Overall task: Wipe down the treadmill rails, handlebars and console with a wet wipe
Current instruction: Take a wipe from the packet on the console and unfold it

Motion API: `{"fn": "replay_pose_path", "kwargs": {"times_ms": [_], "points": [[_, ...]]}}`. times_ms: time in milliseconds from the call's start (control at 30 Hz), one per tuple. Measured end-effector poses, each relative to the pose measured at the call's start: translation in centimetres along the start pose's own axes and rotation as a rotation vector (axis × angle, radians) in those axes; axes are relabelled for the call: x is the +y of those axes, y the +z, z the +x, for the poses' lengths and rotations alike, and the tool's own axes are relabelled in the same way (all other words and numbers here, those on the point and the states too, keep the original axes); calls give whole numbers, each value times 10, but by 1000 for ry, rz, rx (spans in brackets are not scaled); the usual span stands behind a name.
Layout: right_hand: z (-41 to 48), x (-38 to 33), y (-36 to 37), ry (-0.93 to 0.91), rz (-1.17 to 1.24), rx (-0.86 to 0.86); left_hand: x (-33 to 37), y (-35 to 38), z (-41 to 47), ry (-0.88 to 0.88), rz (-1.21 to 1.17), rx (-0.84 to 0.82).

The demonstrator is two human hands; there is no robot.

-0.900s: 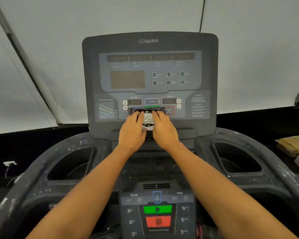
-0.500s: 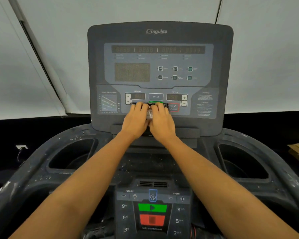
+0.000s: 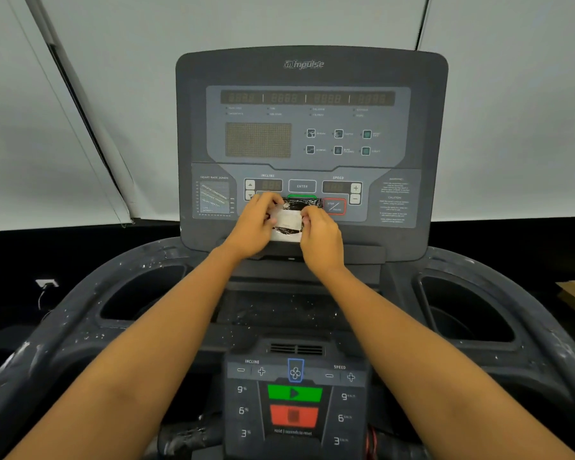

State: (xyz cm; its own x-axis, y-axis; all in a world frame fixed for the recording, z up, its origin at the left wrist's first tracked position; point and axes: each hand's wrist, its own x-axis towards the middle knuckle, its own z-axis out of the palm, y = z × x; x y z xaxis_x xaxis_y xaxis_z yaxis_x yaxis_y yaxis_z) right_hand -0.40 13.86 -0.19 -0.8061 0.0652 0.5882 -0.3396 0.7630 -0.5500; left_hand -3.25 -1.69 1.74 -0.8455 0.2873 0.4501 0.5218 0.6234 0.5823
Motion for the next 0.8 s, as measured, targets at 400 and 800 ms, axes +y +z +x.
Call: {"fn": "replay_pose_path", "kwargs": {"times_ms": [400, 800], "points": [[10, -18, 5, -251, -331, -189, 18, -23, 2, -197, -147, -77], [18, -22, 16, -218, -337, -106, 1, -22, 3, -108, 61, -4]]}}
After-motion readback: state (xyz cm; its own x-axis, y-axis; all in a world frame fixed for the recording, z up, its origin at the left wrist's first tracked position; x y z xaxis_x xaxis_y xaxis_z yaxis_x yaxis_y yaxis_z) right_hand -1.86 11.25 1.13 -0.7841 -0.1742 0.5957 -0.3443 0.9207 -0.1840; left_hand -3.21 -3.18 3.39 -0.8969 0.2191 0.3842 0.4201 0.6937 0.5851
